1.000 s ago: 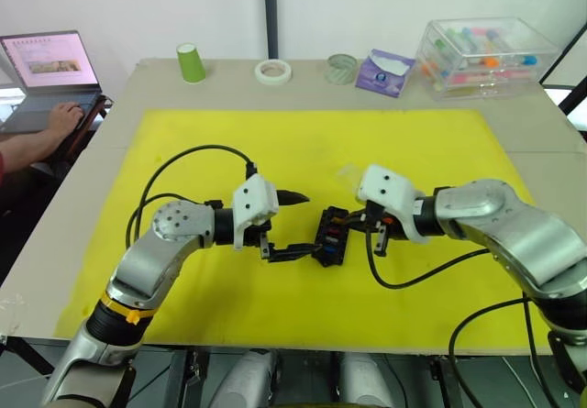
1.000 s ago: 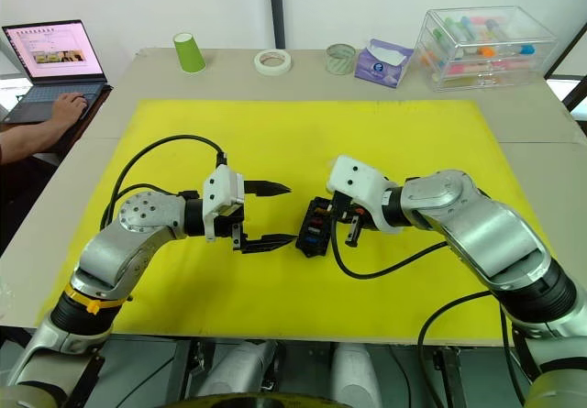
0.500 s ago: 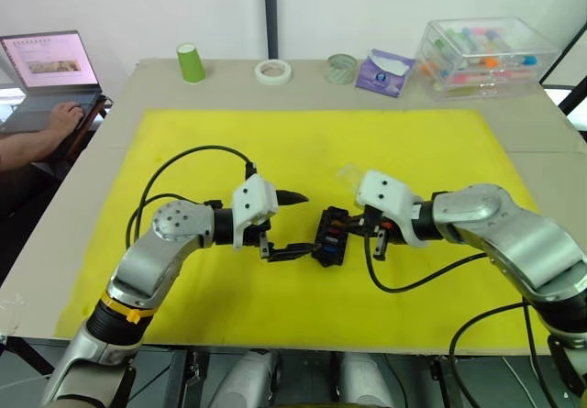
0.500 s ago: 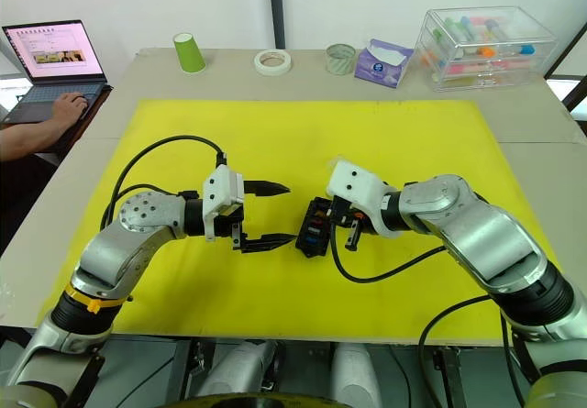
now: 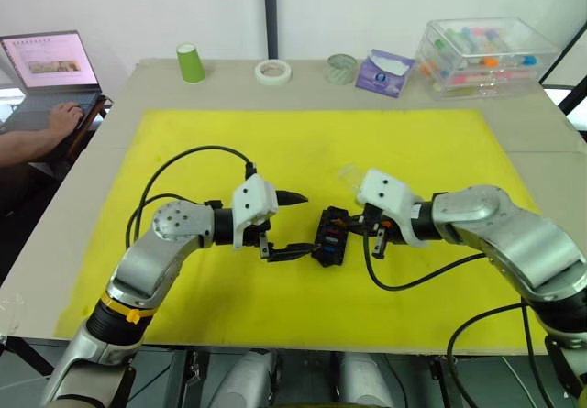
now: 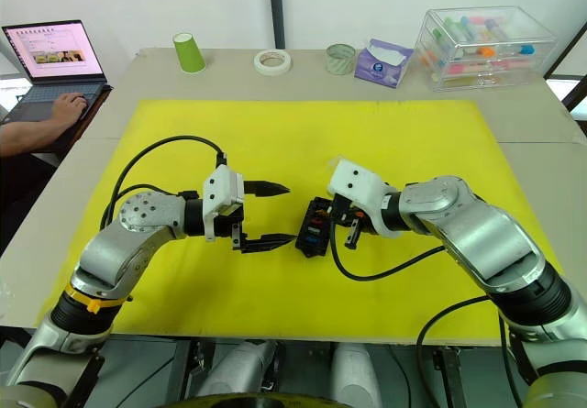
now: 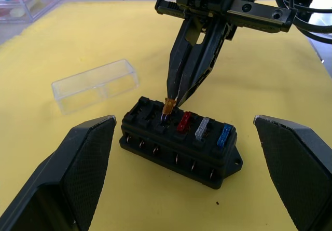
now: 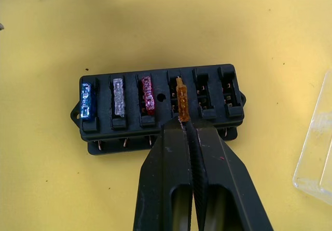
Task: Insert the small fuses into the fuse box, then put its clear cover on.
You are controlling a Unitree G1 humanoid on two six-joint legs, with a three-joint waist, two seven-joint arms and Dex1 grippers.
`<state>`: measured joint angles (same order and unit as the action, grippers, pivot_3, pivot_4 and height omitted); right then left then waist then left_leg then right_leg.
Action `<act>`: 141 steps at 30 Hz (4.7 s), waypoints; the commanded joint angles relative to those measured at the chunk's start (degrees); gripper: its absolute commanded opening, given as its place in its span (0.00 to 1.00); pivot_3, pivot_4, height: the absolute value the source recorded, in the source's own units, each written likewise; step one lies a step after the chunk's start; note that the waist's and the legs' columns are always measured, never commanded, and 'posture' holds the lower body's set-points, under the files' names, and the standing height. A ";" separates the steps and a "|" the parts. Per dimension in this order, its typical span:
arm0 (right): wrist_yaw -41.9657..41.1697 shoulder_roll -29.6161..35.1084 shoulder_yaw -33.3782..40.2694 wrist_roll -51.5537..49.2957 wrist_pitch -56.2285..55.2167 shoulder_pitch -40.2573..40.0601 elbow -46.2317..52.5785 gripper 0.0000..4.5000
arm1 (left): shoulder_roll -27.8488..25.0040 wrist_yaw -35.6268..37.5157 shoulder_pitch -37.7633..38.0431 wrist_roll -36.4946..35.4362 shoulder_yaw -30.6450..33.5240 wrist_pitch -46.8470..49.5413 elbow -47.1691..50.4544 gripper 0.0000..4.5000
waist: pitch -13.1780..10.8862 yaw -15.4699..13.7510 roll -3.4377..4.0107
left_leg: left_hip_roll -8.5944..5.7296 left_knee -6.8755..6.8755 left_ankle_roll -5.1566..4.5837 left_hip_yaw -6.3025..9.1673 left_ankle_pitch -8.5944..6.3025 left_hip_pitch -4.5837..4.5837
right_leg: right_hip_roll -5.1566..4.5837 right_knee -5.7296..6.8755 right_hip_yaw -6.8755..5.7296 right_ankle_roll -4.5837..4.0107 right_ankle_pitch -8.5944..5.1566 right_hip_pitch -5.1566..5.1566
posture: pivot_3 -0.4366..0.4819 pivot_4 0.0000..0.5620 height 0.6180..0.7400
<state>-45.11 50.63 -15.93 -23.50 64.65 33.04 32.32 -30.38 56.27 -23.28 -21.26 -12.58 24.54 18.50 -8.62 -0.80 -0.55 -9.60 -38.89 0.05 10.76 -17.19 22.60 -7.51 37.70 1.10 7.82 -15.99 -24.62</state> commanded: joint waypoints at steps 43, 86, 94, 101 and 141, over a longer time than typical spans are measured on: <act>-5.57 1.12 -2.81 2.72 -7.01 8.55 1.93 0.00 | 0.38 6.84 -6.20 4.95 -0.97 -12.49 -13.05 0.55 | -0.01 0.00 0.00 | 0.00 0.01 0.00 0.01 0.00 0.00 | 0.00 -0.03 -0.03 0.00 0.00 0.01 | 0.48 0.27 1.00; -6.05 -1.61 -5.66 5.06 -7.05 10.73 2.05 0.00 | 3.50 7.97 -10.03 4.34 -1.28 -6.98 -9.89 0.01 | -0.01 0.03 -0.01 | 0.00 0.00 0.00 0.02 0.00 0.01 | 0.00 -0.03 -0.03 0.02 0.01 0.00 | 0.48 0.27 1.00; -6.32 -2.16 -3.92 3.32 -6.33 10.22 1.89 0.00 | 3.13 8.69 -9.16 2.05 -0.53 -5.15 -9.38 0.01 | -0.01 0.04 -0.01 | 0.00 0.00 0.00 0.02 0.00 0.01 | 0.01 -0.03 -0.03 0.02 0.01 0.00 | 0.48 0.27 1.00; -6.76 -2.42 1.13 -0.65 -4.87 9.13 1.68 0.11 | 2.79 8.74 -8.59 -3.14 2.25 -0.57 -9.18 0.00 | -0.01 0.05 -0.01 | 0.00 0.00 0.00 0.03 0.00 0.01 | 0.01 -0.03 -0.03 0.02 0.01 0.00 | 0.48 0.27 1.00; 16.34 -22.45 31.32 -45.30 27.84 11.84 -8.83 0.53 | 4.30 -6.05 -9.79 -44.56 20.06 42.91 -8.89 0.00 | -0.01 0.27 -0.01 | 0.01 -0.02 0.00 0.05 0.00 -0.01 | 0.01 0.04 0.02 0.01 0.01 0.00 | 0.48 0.27 1.00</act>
<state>-29.31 27.97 14.45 -66.68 92.10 43.53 23.28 -25.45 48.96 -33.21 -65.46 7.61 68.18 7.42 -8.63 -0.53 -0.56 -9.59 -38.91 0.06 10.81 -17.19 22.59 -7.50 37.74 1.12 7.83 -15.98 -24.62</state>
